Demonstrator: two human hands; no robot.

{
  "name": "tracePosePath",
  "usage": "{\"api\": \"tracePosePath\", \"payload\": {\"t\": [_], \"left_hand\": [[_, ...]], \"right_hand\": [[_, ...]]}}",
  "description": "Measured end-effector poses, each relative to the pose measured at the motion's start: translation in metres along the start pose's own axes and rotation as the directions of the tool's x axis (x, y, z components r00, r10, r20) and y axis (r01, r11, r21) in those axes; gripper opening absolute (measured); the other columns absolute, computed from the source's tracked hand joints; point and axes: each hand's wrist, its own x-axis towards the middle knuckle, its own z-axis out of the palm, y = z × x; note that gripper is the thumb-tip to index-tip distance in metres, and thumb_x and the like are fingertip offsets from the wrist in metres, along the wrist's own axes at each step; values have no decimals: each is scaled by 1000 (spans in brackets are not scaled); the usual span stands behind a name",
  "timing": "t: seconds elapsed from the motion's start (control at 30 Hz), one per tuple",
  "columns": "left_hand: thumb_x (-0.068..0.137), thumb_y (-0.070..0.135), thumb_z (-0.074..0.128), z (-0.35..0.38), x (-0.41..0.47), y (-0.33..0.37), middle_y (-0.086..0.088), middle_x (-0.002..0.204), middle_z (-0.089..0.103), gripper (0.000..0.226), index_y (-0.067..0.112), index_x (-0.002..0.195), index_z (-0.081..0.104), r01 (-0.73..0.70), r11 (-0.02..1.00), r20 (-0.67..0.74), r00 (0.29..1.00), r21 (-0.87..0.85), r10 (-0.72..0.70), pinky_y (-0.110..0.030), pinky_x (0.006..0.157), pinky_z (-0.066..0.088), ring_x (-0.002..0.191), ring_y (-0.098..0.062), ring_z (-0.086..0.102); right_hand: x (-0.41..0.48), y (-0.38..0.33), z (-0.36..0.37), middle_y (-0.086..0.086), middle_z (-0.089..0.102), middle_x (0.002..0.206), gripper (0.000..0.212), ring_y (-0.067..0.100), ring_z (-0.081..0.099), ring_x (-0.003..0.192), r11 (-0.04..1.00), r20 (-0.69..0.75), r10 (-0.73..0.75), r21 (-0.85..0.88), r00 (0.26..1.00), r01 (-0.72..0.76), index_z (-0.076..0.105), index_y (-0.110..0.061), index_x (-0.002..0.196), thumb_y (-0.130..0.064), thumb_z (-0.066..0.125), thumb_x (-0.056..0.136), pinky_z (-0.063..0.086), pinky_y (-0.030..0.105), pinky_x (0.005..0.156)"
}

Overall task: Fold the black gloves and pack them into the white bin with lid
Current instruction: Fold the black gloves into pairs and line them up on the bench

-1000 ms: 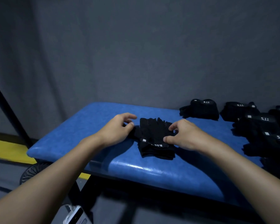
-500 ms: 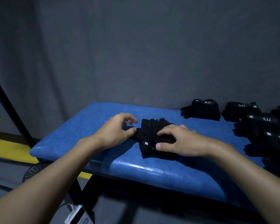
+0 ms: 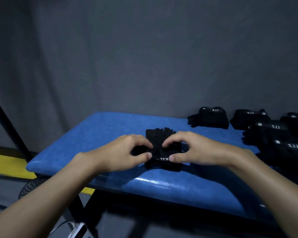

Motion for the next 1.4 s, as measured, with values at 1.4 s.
{"api": "tracePosePath", "payload": {"t": [1.4], "left_hand": [[94, 37, 61, 34, 29, 14, 8, 78, 65, 12, 32, 101, 51, 130, 869, -330, 890, -477, -314, -25, 59, 41, 65, -9, 54]], "right_hand": [[2, 33, 22, -7, 49, 58, 43, 5, 47, 54, 918, -378, 268, 381, 886, -115, 43, -28, 130, -31, 64, 92, 45, 26, 69]]}}
